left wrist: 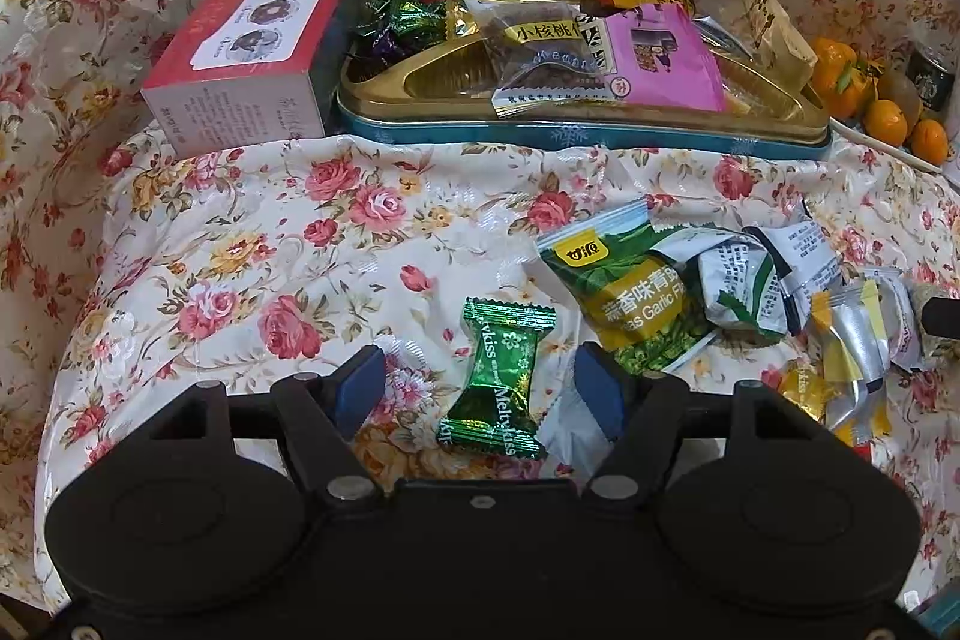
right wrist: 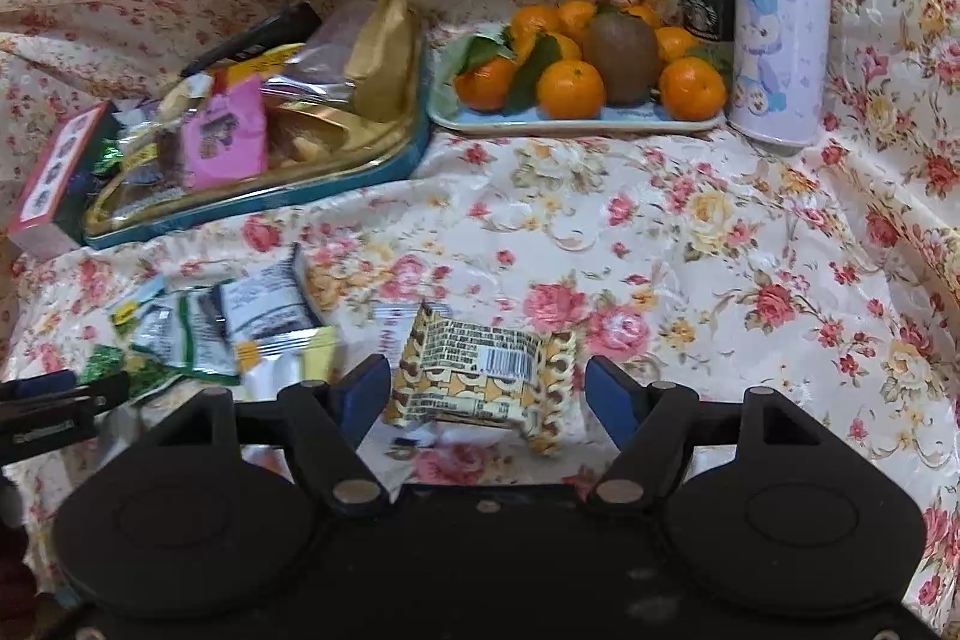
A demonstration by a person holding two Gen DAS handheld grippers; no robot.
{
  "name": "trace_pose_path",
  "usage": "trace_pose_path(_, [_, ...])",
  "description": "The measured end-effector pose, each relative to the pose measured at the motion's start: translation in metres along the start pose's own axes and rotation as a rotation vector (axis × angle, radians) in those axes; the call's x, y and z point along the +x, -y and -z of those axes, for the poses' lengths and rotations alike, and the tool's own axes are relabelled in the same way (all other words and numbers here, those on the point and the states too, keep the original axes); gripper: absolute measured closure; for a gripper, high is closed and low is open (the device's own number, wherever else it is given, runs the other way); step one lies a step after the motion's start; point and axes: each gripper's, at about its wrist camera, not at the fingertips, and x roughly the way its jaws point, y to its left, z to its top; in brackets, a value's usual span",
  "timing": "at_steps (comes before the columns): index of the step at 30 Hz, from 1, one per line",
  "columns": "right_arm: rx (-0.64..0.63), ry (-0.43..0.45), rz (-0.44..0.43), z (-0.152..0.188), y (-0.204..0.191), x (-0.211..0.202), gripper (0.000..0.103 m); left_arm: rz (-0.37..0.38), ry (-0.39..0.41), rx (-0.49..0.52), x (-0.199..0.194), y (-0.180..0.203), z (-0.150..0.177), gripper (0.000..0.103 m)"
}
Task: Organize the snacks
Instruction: 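Grasp the green candy with the left tool while the right grasps the patterned biscuit packet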
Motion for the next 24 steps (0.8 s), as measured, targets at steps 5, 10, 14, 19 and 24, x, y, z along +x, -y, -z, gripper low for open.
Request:
trace_pose_path(5, [0.021, 0.006, 0.048, 0.000, 0.015, 0.006, 0.028, -0.001, 0.000, 0.005, 0.001, 0.000, 0.000, 0.033])
trace_pose_path(10, [0.040, 0.010, 0.030, 0.002, 0.023, 0.008, 0.028, 0.001, -0.002, 0.008, 0.001, 0.000, 0.000, 0.033])
trace_pose_path(14, [0.011, 0.016, 0.000, 0.004, 0.016, 0.008, 0.028, 0.002, -0.002, 0.011, 0.002, 0.000, 0.000, 0.032])
trace_pose_path(19, [-0.016, 0.020, 0.012, 0.005, 0.006, 0.012, 0.028, 0.001, -0.002, 0.010, 0.002, 0.000, 0.000, 0.032])
trace_pose_path(24, [-0.048, 0.028, 0.045, 0.008, 0.003, 0.015, 0.029, 0.004, 0.000, 0.011, 0.002, 0.000, -0.001, 0.032])
